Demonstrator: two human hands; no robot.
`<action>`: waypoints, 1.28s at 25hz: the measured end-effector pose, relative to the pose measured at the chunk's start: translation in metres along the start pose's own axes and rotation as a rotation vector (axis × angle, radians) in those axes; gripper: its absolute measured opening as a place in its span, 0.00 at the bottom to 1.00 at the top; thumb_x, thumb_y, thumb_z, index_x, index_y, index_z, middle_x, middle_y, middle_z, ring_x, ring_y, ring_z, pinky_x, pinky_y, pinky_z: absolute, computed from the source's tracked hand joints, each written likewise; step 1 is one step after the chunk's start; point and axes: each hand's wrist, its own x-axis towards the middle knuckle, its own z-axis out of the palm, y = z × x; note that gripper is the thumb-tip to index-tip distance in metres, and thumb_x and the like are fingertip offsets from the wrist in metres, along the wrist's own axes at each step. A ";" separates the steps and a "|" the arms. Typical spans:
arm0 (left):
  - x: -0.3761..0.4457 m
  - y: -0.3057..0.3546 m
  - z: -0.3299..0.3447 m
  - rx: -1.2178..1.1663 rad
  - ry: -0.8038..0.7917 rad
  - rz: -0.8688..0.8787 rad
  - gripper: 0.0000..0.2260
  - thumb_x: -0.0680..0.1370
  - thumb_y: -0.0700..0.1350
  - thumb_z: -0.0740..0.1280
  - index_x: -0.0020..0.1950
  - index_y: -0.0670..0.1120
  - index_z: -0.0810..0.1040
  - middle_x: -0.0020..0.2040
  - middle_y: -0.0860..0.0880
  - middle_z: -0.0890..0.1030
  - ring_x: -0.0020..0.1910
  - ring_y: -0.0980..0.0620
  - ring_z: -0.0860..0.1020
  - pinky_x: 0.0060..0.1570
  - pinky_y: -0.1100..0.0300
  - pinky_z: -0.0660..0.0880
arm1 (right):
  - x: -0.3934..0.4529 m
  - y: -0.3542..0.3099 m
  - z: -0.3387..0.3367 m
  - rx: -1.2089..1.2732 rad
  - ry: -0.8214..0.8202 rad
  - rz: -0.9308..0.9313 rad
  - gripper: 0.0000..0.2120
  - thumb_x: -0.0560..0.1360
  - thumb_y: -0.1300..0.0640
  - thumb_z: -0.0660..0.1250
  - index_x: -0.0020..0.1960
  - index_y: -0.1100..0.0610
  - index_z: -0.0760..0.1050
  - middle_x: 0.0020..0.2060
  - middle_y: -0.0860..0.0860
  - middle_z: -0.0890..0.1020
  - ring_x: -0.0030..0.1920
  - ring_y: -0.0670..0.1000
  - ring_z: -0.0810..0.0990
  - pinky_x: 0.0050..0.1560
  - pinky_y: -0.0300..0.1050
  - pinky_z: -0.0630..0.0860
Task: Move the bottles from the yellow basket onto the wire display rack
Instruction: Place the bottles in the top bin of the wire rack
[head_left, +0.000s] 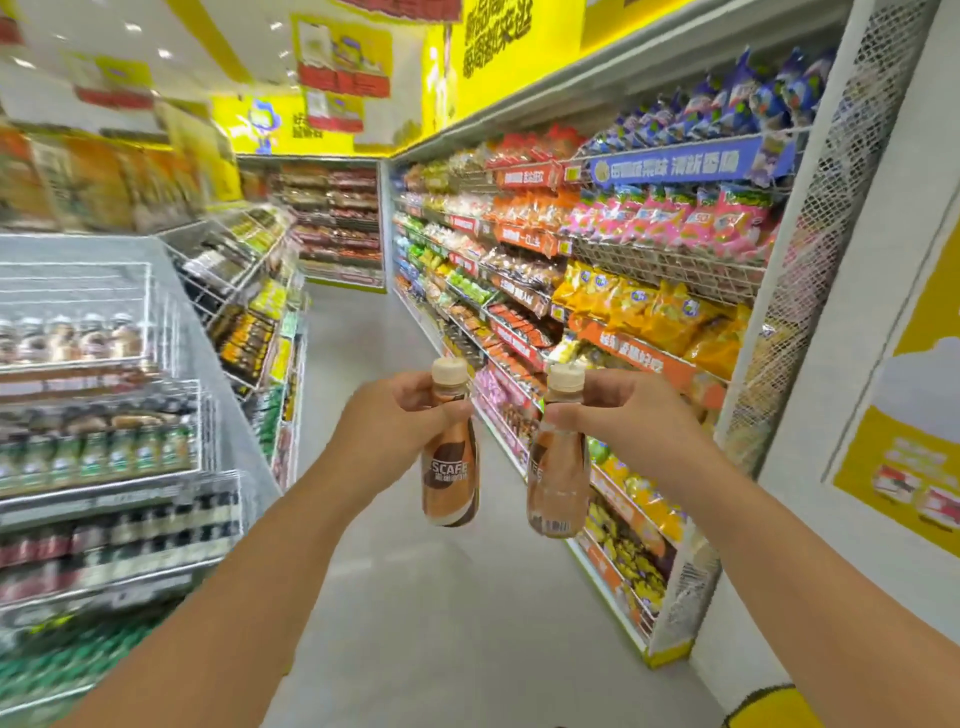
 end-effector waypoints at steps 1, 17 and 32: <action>-0.007 -0.001 -0.019 0.031 0.045 -0.016 0.11 0.73 0.45 0.78 0.52 0.58 0.84 0.45 0.58 0.87 0.46 0.60 0.85 0.50 0.61 0.80 | 0.004 -0.004 0.018 0.028 -0.050 -0.016 0.09 0.71 0.60 0.79 0.49 0.52 0.87 0.43 0.47 0.89 0.42 0.41 0.84 0.43 0.29 0.77; -0.079 -0.056 -0.416 0.194 0.442 -0.097 0.13 0.73 0.49 0.78 0.57 0.57 0.84 0.48 0.60 0.87 0.49 0.62 0.84 0.48 0.64 0.79 | 0.072 -0.122 0.416 0.196 -0.402 -0.150 0.08 0.71 0.58 0.79 0.49 0.50 0.87 0.42 0.45 0.89 0.43 0.42 0.86 0.40 0.30 0.75; 0.022 -0.151 -0.669 0.262 0.535 -0.167 0.10 0.73 0.48 0.78 0.53 0.57 0.84 0.46 0.60 0.87 0.44 0.64 0.84 0.43 0.65 0.76 | 0.215 -0.155 0.648 0.181 -0.453 -0.126 0.07 0.72 0.58 0.79 0.49 0.54 0.87 0.43 0.48 0.89 0.46 0.47 0.87 0.49 0.44 0.79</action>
